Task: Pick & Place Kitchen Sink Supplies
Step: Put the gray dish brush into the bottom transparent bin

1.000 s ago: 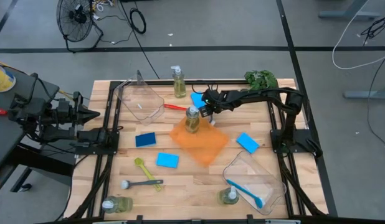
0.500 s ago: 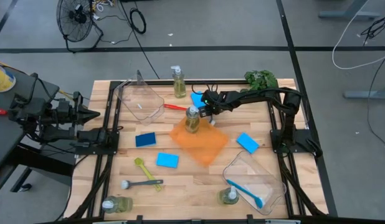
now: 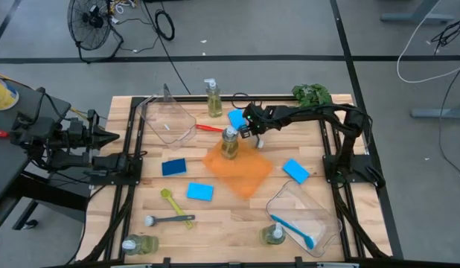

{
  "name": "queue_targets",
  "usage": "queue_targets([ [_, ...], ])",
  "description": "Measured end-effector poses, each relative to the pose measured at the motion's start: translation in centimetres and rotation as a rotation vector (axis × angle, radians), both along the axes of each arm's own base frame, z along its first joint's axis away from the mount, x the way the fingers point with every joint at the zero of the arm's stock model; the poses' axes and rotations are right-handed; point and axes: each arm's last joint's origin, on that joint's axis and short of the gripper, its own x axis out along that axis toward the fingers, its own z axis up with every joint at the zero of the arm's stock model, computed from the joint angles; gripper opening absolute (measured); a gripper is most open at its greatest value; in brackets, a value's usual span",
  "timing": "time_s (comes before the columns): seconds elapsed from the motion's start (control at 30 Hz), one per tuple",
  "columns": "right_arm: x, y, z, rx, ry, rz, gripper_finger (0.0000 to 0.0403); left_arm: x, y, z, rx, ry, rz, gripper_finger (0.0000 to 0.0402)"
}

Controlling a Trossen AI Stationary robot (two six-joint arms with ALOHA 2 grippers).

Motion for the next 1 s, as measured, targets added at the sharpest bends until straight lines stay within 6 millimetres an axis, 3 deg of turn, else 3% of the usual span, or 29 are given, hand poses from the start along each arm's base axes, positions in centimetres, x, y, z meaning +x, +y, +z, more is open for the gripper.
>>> queue_targets([
  [0.23, -1.8, -0.2, 4.3, -0.091, -0.021, 0.067, 0.0013, 0.0, 0.0, 0.0, 0.000, 0.000, 0.000, 0.0003],
  [0.57, -5.7, 1.7, 11.1, -0.218, -0.057, 0.259, 0.0014, 0.0, 0.0, 0.0, 0.000, 0.000, 0.000, 0.0003],
  [0.8, -7.1, 4.0, 13.1, -0.281, -0.030, 0.449, 0.0014, 0.0, 0.0, 0.0, 0.000, 0.000, 0.000, 0.0003],
  [1.0, -7.8, 7.4, 13.5, -0.318, -0.021, 0.681, 0.0014, 0.0, 0.0, 0.0, 0.000, 0.000, 0.000, 0.0003],
])
